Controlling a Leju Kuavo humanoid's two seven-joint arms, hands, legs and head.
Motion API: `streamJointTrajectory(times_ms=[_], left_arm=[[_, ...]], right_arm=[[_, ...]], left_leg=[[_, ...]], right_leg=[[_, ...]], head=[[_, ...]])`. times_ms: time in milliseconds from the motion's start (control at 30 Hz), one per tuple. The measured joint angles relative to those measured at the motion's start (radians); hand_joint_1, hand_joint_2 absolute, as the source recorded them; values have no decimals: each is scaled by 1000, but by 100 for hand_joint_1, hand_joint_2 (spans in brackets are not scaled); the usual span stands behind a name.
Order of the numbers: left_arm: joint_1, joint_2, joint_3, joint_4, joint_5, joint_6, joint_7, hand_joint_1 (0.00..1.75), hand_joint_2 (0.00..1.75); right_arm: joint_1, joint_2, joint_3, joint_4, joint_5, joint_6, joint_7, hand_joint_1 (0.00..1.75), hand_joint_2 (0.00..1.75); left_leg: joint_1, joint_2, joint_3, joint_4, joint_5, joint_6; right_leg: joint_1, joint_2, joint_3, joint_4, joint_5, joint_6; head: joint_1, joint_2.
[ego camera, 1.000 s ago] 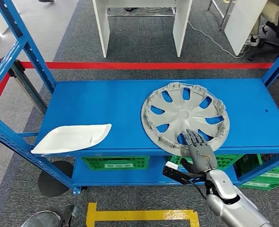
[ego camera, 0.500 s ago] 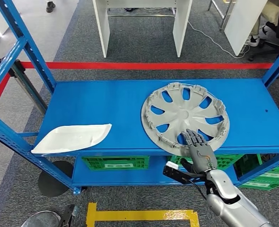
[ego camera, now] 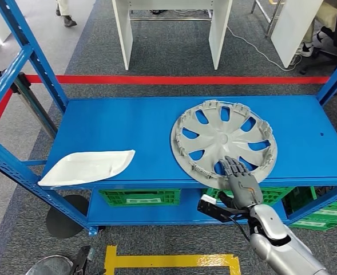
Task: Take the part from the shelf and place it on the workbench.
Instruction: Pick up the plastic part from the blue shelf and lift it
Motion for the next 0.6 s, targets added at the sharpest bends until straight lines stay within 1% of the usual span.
streamJointTrajectory(times_ms=[67, 133, 200, 400, 433, 467, 533, 567, 600], left_arm=[[-1, 0, 2, 0, -9, -2, 3, 0, 175], [-2, 0, 7, 0, -17, -4, 5, 0, 175], [-2, 0, 15, 0, -26, -7, 8, 0, 175], [-6, 0, 25, 2, -41, -14, 14, 0, 175], [-6, 0, 26, 2, -42, -15, 14, 0, 175], [-6, 0, 26, 2, -42, -15, 14, 0, 175], [-6, 0, 26, 2, -42, -15, 14, 0, 175], [-6, 0, 27, 2, -43, -15, 14, 0, 175], [-6, 0, 27, 2, -44, -16, 14, 0, 175]], right_arm=[[-7, 2, 0, 6, 17, -2, 7, 19, 175], [-12, 3, 0, 14, 32, 0, 13, 69, 175], [-17, 3, 0, 22, 47, 2, 18, 101, 175], [-29, 3, 0, 40, 69, 7, 22, 101, 175], [-30, 3, 0, 41, 70, 7, 22, 112, 175], [-31, 3, 0, 43, 71, 7, 22, 126, 175], [-34, 4, 0, 46, 71, 7, 22, 160, 175], [-36, 4, 0, 47, 72, 7, 22, 168, 175], [-38, 4, 0, 48, 74, 7, 22, 172, 175]], left_leg=[[0, 0, 0, 0, 0, 0], [0, 0, 0, 0, 0, 0], [0, 0, 0, 0, 0, 0], [0, 0, 0, 0, 0, 0], [0, 0, 0, 0, 0, 0], [0, 0, 0, 0, 0, 0], [0, 0, 0, 0, 0, 0], [0, 0, 0, 0, 0, 0], [0, 0, 0, 0, 0, 0]], right_leg=[[0, 0, 0, 0, 0, 0], [0, 0, 0, 0, 0, 0], [0, 0, 0, 0, 0, 0], [0, 0, 0, 0, 0, 0], [0, 0, 0, 0, 0, 0], [0, 0, 0, 0, 0, 0], [0, 0, 0, 0, 0, 0], [0, 0, 0, 0, 0, 0], [0, 0, 0, 0, 0, 0]], head=[[0, 0], [0, 0], [0, 0], [0, 0], [0, 0], [0, 0], [0, 0], [0, 0], [0, 0]])
